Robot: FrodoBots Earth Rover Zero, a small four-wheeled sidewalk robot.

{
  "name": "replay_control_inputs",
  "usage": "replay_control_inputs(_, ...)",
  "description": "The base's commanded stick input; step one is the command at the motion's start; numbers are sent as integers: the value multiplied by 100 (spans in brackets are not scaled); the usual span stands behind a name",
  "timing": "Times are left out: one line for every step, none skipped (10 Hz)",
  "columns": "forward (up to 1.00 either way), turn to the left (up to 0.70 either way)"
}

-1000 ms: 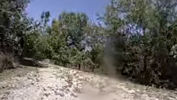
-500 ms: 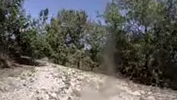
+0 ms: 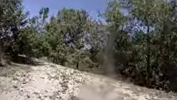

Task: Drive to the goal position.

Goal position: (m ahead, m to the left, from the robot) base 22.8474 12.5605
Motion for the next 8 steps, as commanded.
replay_control_inputs(45,2)
replay_control_inputs(45,2)
replay_control_inputs(45,2)
replay_control_inputs(45,2)
replay_control_inputs(45,2)
replay_control_inputs(45,3)
replay_control_inputs(45,6)
replay_control_inputs(45,27)
